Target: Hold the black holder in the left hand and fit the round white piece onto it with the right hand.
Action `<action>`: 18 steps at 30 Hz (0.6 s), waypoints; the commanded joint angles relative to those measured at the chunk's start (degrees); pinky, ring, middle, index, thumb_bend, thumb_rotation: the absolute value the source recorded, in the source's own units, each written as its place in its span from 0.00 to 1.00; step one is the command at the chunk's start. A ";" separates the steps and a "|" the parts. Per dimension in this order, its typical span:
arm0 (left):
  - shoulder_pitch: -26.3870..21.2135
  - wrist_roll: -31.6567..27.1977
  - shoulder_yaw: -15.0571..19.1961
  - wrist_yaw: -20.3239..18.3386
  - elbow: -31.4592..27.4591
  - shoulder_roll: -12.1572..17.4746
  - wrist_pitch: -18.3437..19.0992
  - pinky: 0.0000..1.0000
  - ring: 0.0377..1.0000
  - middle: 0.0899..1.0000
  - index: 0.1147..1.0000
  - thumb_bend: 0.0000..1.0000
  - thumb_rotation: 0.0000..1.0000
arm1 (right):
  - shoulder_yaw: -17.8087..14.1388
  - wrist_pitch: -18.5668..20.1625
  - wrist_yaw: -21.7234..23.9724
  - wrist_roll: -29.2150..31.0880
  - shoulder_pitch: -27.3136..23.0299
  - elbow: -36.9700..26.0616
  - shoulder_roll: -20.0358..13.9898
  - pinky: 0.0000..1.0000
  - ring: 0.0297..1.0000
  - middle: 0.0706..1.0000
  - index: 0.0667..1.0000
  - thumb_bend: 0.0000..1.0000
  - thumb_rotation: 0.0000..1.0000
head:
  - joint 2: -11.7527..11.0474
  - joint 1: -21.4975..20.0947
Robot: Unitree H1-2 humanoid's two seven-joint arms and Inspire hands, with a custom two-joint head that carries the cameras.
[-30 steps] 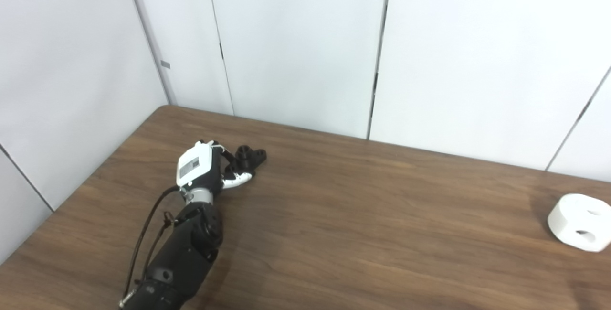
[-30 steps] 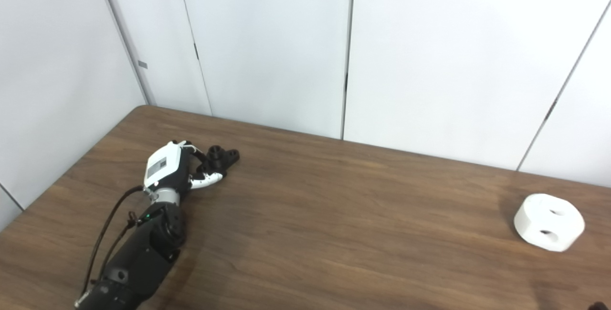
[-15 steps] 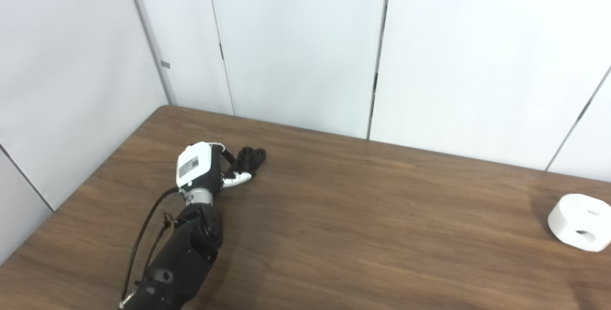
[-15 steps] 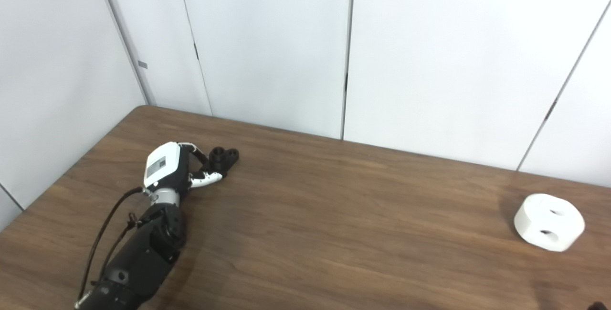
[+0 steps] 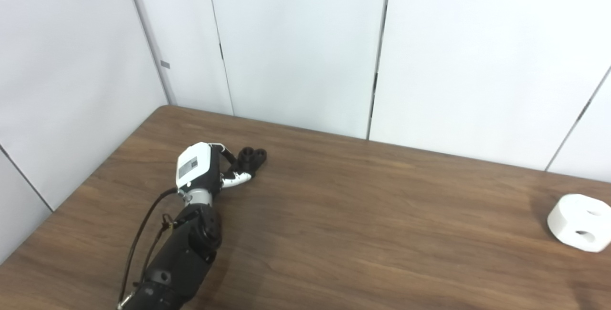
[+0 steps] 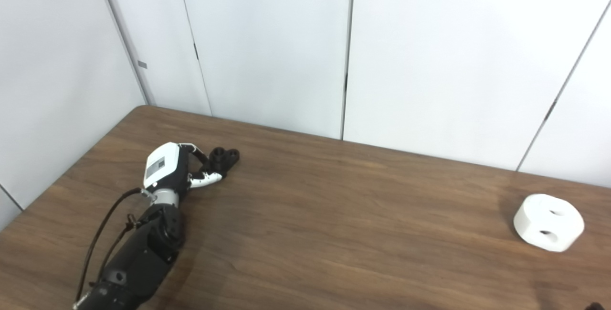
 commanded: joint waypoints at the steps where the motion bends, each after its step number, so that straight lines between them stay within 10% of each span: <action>1: -0.35 0.07 -0.01 -0.46 -3.27 0.32 -1.10 0.99 0.89 0.77 0.42 0.52 0.05 | 1.35 1.06 0.31 0.20 1.13 1.30 1.20 1.00 1.00 1.00 0.99 0.69 1.00 | 0.11 -0.14; 18: 12.54 5.28 -7.26 -6.76 -21.26 -3.27 -1.89 0.99 0.90 0.81 0.42 0.52 0.05 | 1.62 3.89 -0.64 -1.23 2.06 -2.30 2.13 1.00 1.00 0.99 0.98 0.63 1.00 | 3.25 -3.65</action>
